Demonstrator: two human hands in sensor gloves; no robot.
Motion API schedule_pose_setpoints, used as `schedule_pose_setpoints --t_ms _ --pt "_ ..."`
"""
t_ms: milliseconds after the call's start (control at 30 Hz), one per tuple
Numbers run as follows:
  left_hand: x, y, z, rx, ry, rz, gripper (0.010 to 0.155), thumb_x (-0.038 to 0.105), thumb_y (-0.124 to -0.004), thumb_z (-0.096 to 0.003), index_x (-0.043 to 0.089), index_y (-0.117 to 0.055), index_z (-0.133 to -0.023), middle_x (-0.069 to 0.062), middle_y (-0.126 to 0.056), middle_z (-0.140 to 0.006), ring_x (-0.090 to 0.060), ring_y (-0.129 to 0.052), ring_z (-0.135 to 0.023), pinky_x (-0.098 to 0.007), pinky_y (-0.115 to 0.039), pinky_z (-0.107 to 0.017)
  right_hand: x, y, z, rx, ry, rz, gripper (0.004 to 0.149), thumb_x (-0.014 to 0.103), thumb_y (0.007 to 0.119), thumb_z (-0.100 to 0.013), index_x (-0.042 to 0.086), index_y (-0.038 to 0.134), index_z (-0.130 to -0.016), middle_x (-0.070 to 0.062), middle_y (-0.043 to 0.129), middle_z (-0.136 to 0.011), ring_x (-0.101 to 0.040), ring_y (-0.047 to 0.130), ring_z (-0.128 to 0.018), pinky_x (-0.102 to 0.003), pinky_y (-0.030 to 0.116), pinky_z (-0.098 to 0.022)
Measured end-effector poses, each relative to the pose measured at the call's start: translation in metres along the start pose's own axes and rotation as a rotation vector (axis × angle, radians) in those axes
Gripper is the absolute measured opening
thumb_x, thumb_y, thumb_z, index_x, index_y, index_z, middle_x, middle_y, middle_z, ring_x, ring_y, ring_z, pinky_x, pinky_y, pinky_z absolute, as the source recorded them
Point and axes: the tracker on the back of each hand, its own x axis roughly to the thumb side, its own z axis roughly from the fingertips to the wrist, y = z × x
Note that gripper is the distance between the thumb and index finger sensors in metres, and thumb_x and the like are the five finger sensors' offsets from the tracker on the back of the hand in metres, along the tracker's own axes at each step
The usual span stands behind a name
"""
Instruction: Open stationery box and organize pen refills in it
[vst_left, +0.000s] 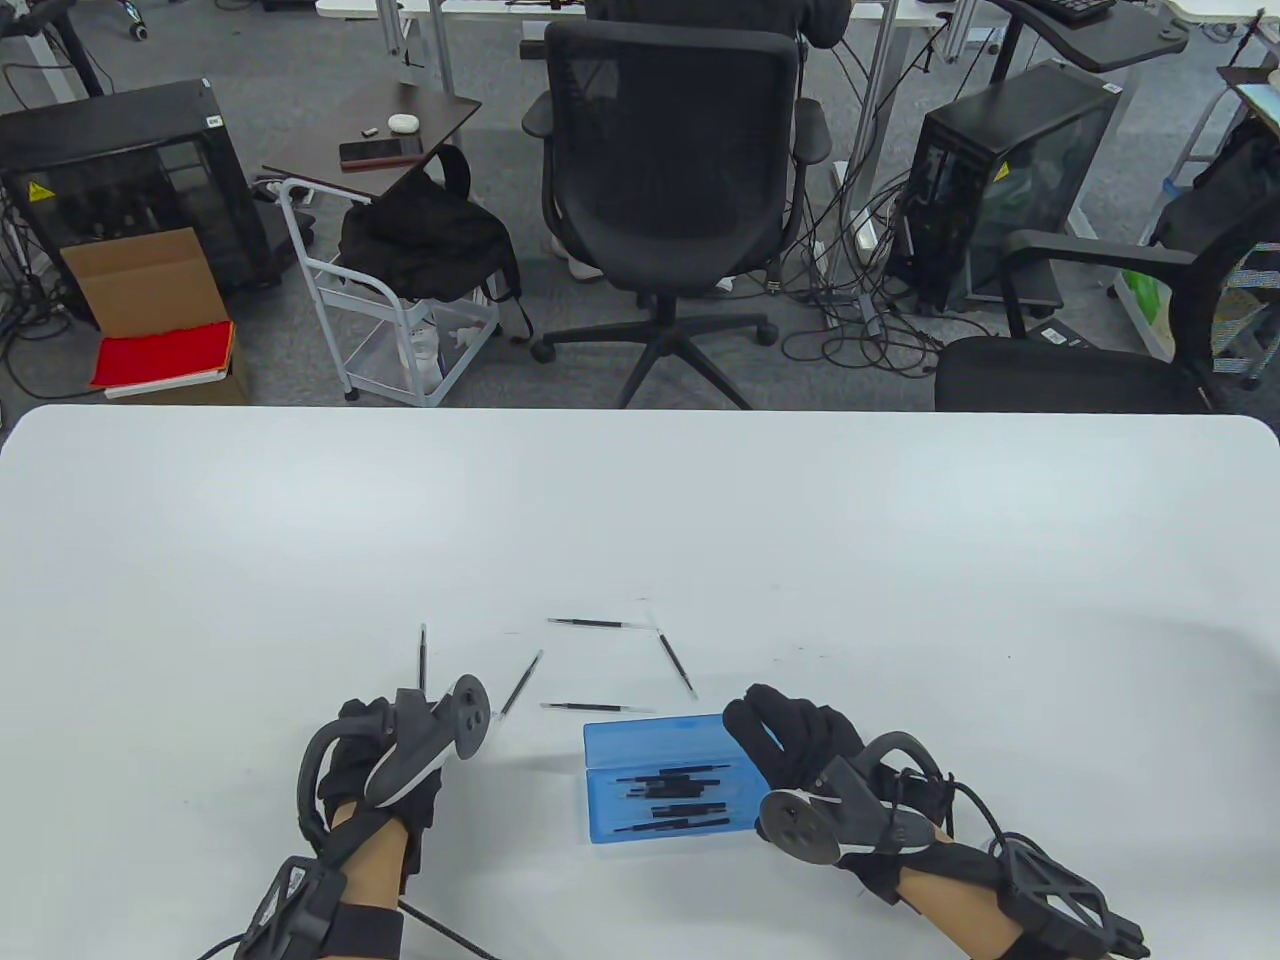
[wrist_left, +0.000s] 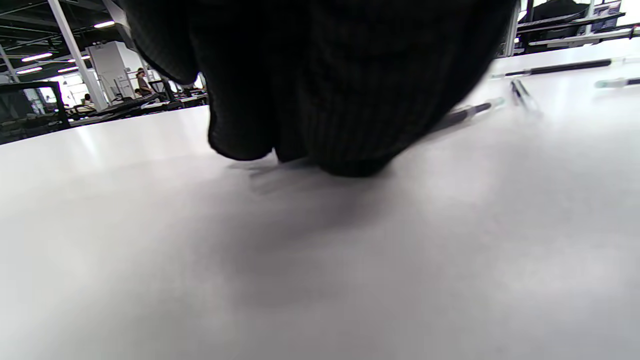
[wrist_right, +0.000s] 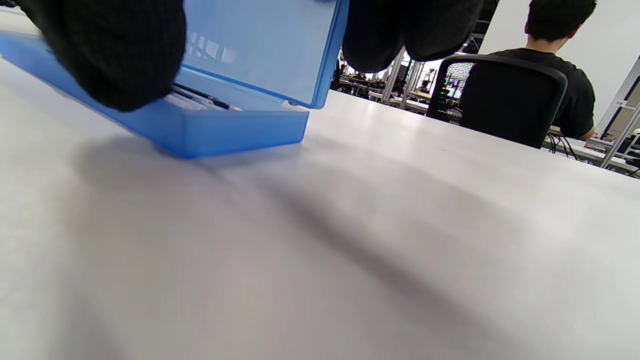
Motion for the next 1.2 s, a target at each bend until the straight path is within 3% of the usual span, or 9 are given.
schedule_pose_setpoints --t_ms 267,433,600,733,967,1200 --pt "-0.004 0.005 0.005 0.044 0.013 0.025 0.049 0.030 -0.099 -0.0390 0.024 -0.087 -0.086 0.003 -0.103 -0.081 -0.024 -0.103 -0.079 -0.056 -0.067 -0.081 0.000 0.000 0.000 0.004 0.000 -0.002 0.114 0.053 0.083 -0.043 0.012 0.005 -0.115 -0.030 0.021 -0.122 -0.049 0.062 -0.105 -0.062 0.060 -0.078" --pt "-0.003 0.036 0.022 0.146 -0.018 0.092 0.049 0.030 -0.099 -0.0388 0.023 -0.088 -0.086 0.001 -0.103 -0.079 -0.025 -0.104 -0.076 -0.057 -0.069 -0.079 0.000 0.000 0.000 0.005 0.000 -0.002 0.114 0.053 0.083 -0.043 0.012 0.005 -0.115 -0.030 0.021 -0.122 -0.049 0.062 -0.105 -0.062 0.060 -0.078" --pt "0.024 0.080 0.057 0.306 -0.153 0.066 0.049 0.031 -0.099 -0.0384 0.021 -0.088 -0.085 0.001 -0.104 -0.077 -0.026 -0.106 -0.073 -0.058 -0.072 -0.075 0.000 0.000 0.000 0.005 0.001 -0.002 0.114 0.053 0.083 -0.043 0.012 0.005 -0.114 -0.030 0.021 -0.122 -0.049 0.062 -0.105 -0.062 0.060 -0.078" --pt "0.062 0.097 0.087 0.365 -0.279 0.041 0.050 0.031 -0.099 -0.0384 0.021 -0.088 -0.086 0.001 -0.105 -0.077 -0.026 -0.107 -0.072 -0.058 -0.072 -0.075 0.000 0.000 0.000 0.006 0.001 -0.003 0.114 0.053 0.083 -0.043 0.012 0.005 -0.114 -0.030 0.021 -0.122 -0.049 0.062 -0.105 -0.062 0.060 -0.078" --pt "0.136 0.086 0.121 0.370 -0.498 -0.074 0.050 0.032 -0.099 -0.0379 0.021 -0.088 -0.086 0.002 -0.105 -0.076 -0.025 -0.107 -0.072 -0.058 -0.073 -0.074 0.000 0.000 0.000 0.004 0.001 0.004 0.114 0.053 0.083 -0.043 0.012 0.005 -0.114 -0.030 0.021 -0.122 -0.049 0.062 -0.105 -0.062 0.060 -0.077" --pt "0.186 0.058 0.123 0.335 -0.585 -0.165 0.051 0.032 -0.099 -0.0379 0.020 -0.088 -0.086 0.001 -0.105 -0.076 -0.025 -0.107 -0.071 -0.058 -0.073 -0.074 0.000 0.000 0.000 0.005 0.000 0.003 0.113 0.053 0.083 -0.043 0.012 0.005 -0.114 -0.030 0.021 -0.122 -0.049 0.062 -0.105 -0.062 0.060 -0.078"
